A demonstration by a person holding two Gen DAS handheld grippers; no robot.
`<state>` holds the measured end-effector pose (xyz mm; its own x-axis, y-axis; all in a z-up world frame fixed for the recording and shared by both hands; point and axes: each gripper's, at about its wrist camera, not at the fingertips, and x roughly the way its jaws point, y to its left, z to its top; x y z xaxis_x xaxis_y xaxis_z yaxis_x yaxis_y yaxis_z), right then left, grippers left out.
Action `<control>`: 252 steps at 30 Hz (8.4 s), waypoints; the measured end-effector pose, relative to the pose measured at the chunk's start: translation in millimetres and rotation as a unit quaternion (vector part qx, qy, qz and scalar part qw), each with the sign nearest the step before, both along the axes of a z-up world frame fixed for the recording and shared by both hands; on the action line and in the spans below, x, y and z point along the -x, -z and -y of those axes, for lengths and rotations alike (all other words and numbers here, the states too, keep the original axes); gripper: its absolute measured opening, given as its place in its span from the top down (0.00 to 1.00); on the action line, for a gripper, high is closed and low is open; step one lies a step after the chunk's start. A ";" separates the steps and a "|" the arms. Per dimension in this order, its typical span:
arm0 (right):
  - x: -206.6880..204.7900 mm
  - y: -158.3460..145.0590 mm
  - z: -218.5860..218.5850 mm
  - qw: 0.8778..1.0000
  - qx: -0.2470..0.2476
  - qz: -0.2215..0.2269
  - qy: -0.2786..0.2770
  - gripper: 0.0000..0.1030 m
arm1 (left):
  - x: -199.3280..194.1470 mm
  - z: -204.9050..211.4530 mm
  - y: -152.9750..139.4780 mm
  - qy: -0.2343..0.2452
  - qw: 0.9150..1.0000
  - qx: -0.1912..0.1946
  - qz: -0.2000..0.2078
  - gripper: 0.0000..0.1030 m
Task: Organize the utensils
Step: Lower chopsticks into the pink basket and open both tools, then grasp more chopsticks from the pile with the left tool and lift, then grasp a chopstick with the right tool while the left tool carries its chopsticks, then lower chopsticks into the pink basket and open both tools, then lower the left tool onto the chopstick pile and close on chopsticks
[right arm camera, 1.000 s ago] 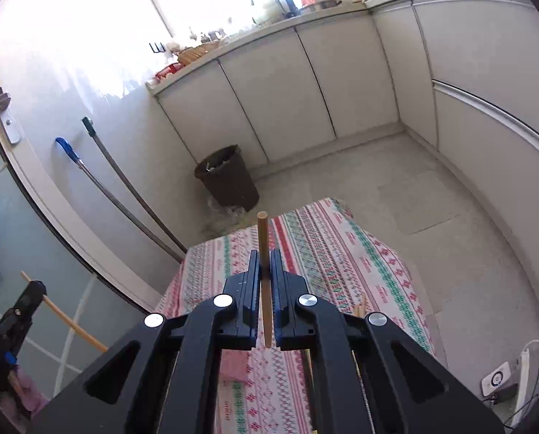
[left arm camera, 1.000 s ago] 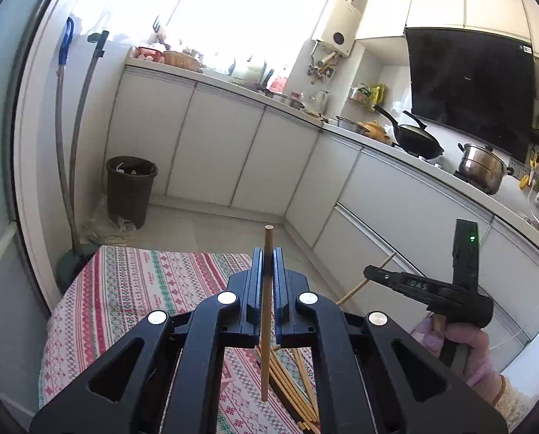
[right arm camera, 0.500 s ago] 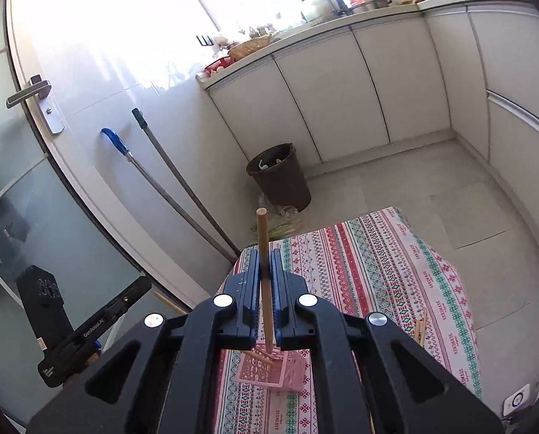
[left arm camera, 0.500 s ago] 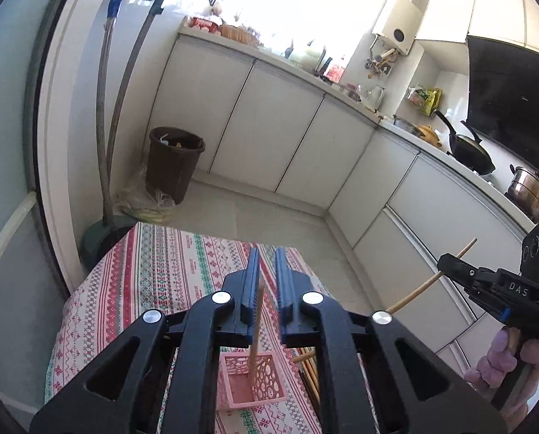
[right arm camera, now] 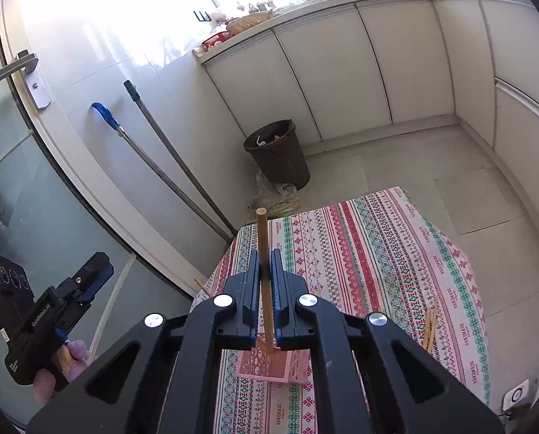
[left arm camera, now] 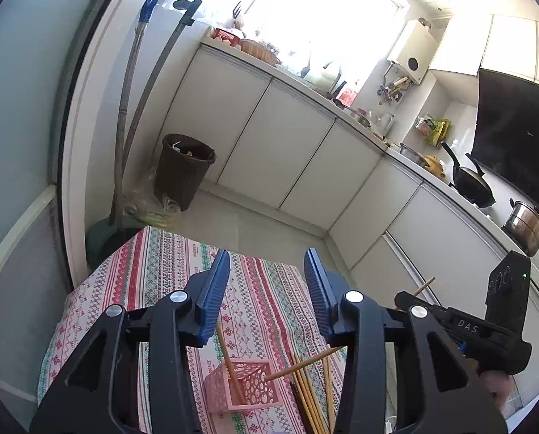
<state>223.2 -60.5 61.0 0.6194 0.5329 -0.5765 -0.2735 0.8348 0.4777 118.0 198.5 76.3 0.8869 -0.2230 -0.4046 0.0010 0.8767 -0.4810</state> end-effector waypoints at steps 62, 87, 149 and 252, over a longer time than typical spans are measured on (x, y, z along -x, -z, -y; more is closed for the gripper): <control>71.8 169.9 268.5 0.847 -0.291 -0.284 0.343 0.06 | -130.0 289.8 199.0 0.235 0.910 -0.110 -0.324 0.22; 45.4 189.7 265.7 0.836 -0.278 -0.312 0.355 0.06 | -182.3 334.7 255.3 0.199 0.888 -0.199 -0.362 0.93; -31.0 155.0 118.8 0.959 0.081 -0.165 0.214 0.94 | 36.8 114.0 -14.5 0.159 0.986 -0.049 0.029 0.94; 53.6 180.4 289.0 0.789 -0.393 -0.310 0.355 0.06 | -101.2 292.0 208.6 0.323 0.880 -0.102 -0.333 0.08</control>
<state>169.6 -349.5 -119.3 0.6516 0.5218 -0.5505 0.6202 0.0514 0.7828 219.2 -93.6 -132.2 0.1537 -0.4565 -0.8763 0.3074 0.8650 -0.3967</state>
